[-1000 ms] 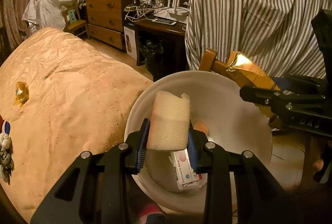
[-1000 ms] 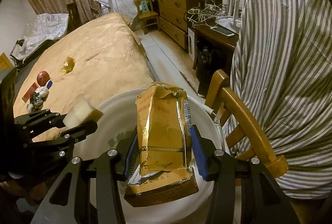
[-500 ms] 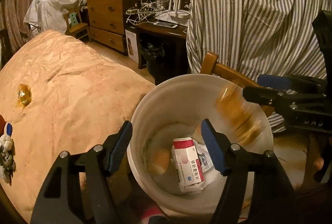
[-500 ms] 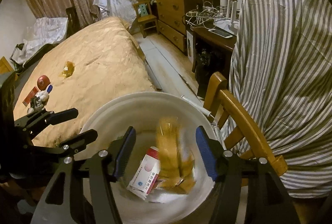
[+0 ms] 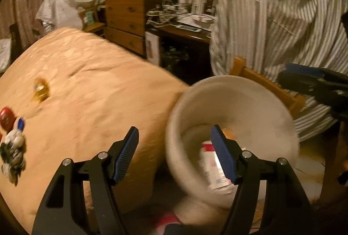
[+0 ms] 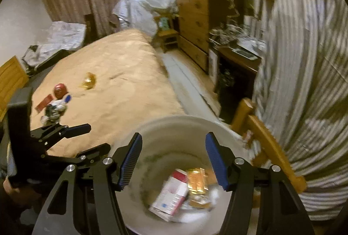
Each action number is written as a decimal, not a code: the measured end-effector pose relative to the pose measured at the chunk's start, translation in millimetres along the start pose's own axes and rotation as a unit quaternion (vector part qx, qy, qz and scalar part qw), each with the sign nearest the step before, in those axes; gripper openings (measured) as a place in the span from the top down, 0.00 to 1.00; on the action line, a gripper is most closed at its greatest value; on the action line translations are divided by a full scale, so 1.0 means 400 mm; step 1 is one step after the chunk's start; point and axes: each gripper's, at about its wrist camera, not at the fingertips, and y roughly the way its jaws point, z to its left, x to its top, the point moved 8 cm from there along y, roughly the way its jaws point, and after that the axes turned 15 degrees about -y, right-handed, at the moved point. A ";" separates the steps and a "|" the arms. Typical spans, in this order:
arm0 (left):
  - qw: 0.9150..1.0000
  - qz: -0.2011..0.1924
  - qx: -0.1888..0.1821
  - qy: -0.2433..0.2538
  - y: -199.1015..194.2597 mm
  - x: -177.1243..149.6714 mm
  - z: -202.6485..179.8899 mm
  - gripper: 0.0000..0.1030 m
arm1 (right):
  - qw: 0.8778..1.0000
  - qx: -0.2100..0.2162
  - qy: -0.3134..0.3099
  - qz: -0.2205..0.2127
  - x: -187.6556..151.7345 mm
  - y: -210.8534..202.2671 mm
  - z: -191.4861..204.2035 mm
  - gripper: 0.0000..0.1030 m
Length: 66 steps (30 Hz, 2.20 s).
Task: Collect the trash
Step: 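Move both open tools back over the trash on the bed, then grasp the grey knitted sock with left tool while right tool grasps black tissue pack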
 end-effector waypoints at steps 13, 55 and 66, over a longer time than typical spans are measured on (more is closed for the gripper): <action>0.973 -0.027 0.119 -0.198 -0.086 0.013 0.737 0.36 | 0.985 0.152 -0.079 -0.012 0.141 0.178 0.514 0.34; 0.948 -0.038 0.191 -0.253 -0.182 -0.126 1.193 0.58 | 0.927 0.343 -0.051 0.143 0.330 0.800 1.328 0.62; 0.943 -0.051 0.206 -0.258 -0.241 -0.159 1.157 0.62 | 0.934 0.223 -0.263 0.098 0.262 0.611 1.186 0.62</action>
